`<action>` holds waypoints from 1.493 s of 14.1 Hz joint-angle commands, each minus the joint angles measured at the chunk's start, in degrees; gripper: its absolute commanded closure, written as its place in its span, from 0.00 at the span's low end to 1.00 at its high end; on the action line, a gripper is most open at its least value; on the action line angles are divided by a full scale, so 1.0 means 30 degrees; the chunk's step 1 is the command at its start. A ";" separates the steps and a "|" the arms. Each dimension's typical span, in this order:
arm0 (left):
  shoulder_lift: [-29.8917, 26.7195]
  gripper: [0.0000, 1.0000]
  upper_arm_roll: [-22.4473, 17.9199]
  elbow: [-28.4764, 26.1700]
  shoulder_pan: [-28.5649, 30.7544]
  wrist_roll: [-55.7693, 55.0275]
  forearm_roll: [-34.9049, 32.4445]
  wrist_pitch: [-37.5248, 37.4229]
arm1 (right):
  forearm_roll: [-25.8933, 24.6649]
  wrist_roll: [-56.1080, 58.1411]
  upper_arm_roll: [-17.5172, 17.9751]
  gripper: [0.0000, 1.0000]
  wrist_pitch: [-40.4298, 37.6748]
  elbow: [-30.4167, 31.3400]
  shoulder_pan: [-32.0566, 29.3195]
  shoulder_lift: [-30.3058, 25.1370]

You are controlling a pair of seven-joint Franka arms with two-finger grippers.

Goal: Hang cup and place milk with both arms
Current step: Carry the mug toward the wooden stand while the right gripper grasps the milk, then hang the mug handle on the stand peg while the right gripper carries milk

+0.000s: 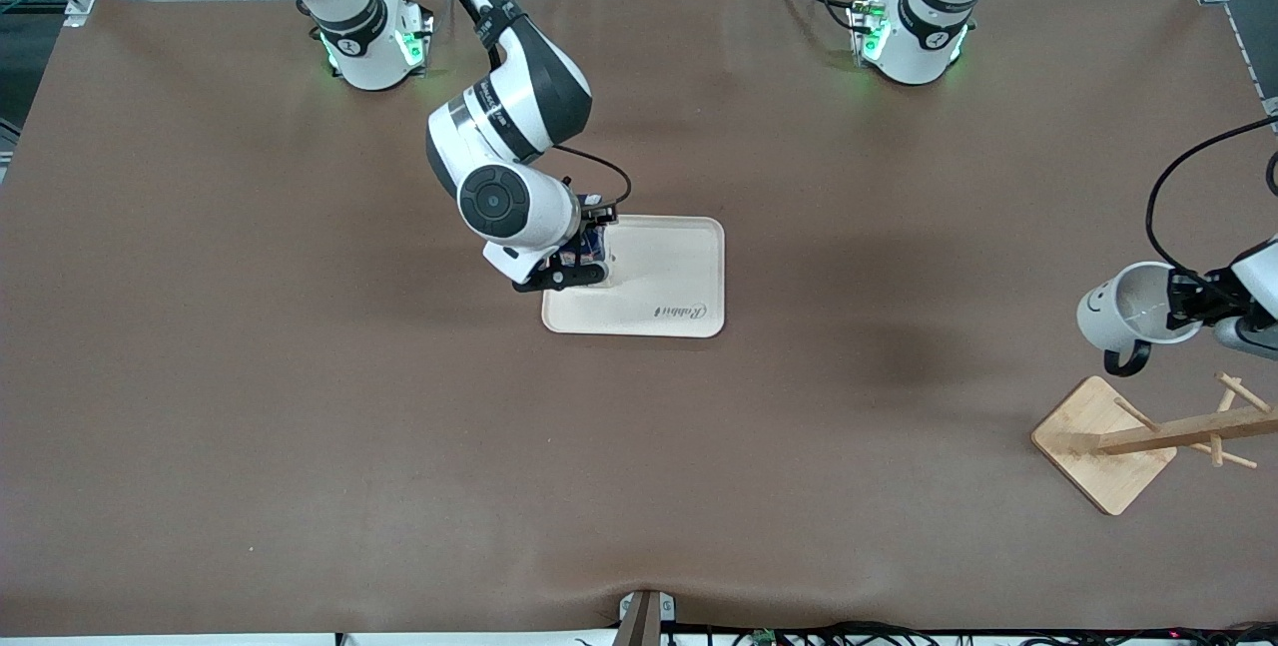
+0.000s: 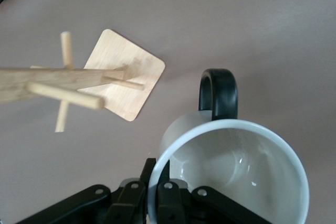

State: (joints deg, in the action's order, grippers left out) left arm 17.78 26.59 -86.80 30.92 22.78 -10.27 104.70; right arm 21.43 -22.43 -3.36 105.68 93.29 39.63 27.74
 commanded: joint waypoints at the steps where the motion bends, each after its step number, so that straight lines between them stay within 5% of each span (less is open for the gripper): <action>1: 0.0489 1.00 0.0072 0.1013 0.0356 0.0839 0.0055 -0.0330 | 0.0268 -0.0549 -0.0168 1.00 -0.0218 -0.0012 0.0150 -0.0222; 5: 0.1308 1.00 -0.0746 0.2357 0.0357 0.1896 0.0054 -0.0184 | 0.0298 -0.1193 -0.0226 1.00 -0.0799 -0.0945 -0.0229 -0.0340; 8: 0.1895 1.00 -0.0777 0.3239 0.0386 0.2103 0.0054 -0.0154 | -0.0197 -0.1108 -0.0459 1.00 -0.3988 -0.2732 -0.1193 -0.0339; 11: 0.1984 1.00 -0.1099 0.3299 0.0386 0.2307 0.0084 0.0283 | -0.2421 0.1055 -0.0519 1.00 -0.5657 -0.3177 -0.2717 -0.1125; 16: 0.2305 1.00 -0.1422 0.3299 0.0679 0.2542 0.0172 0.1046 | -0.2660 0.1701 -0.0636 1.00 -0.8388 -0.3002 -0.5644 -0.2476; 19: 0.2686 1.00 -0.1393 0.3299 0.0885 0.2513 0.0201 0.1545 | -0.2866 0.6146 -0.0636 1.00 -0.8451 -0.2650 -0.8395 -0.2917; 20: 0.2774 0.91 -0.1393 0.3299 0.0884 0.2397 0.0201 0.1574 | -0.2982 0.6884 -0.0636 1.00 -0.8305 -0.2649 -0.9188 -0.2918; 21: 0.2804 0.70 -0.1393 0.3299 0.0797 0.2337 0.0230 0.1777 | -0.3534 0.7529 -0.0665 1.00 -0.7984 -0.2649 -0.9834 -0.2860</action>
State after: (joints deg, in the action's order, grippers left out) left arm 25.44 22.20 -78.21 33.38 29.28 -10.27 109.39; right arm 12.66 -4.13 -6.30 80.57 83.73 14.37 20.42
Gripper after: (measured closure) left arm 0.912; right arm 0.511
